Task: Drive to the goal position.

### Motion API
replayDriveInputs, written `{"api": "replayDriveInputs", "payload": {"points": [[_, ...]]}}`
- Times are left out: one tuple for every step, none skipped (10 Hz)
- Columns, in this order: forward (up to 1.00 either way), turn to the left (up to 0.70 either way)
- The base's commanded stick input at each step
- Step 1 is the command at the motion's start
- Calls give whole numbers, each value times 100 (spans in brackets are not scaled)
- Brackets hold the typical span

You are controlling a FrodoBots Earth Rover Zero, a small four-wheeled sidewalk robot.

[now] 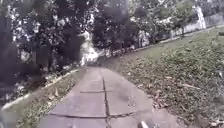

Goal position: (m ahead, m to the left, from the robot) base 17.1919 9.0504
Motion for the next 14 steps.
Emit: {"api": "replayDriveInputs", "payload": {"points": [[85, 0], [85, 0], [85, 0], [85, 0], [85, 0], [85, 0], [85, 0], [85, 0], [85, 0], [85, 0], [85, 0], [85, 0], [85, 0], [85, 0]]}}
